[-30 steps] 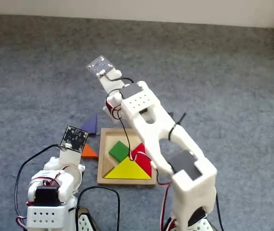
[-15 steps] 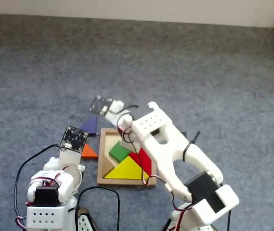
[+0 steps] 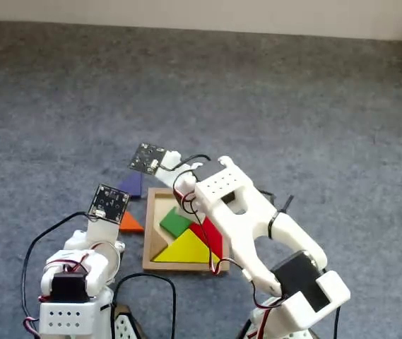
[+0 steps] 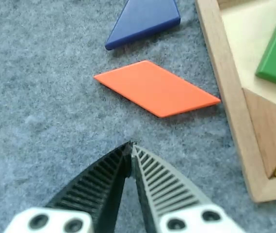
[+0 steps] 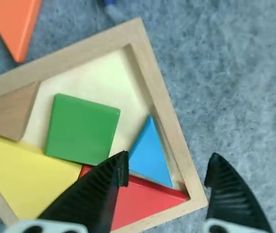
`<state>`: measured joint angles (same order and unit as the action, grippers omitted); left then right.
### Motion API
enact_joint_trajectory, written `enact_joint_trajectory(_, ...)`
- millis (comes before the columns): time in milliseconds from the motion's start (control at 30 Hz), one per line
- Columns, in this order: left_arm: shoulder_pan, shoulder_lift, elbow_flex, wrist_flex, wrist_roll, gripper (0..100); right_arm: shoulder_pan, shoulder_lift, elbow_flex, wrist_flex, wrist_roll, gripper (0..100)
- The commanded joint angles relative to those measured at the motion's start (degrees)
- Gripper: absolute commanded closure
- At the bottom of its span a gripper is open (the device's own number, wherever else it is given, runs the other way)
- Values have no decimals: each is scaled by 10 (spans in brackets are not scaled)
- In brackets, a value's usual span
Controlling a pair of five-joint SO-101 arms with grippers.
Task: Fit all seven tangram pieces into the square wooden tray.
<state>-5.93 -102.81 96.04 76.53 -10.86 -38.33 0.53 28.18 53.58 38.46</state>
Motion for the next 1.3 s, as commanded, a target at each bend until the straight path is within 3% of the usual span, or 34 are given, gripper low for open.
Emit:
enact_joint_trajectory(0,9,-11,11,3,4,993,-2,-39,-5,-7,4,796)
enact_joint_trajectory(267,9,-11,11,3,4,993,26,-32,-3,-11,5,990)
enact_joint_trajectory(867,9,-11,11,3,4,993,11,66,0,-44,7,993)
enact_joint_trajectory(1267,9,-11,11,3,4,993,-77,22,1,88,7,993)
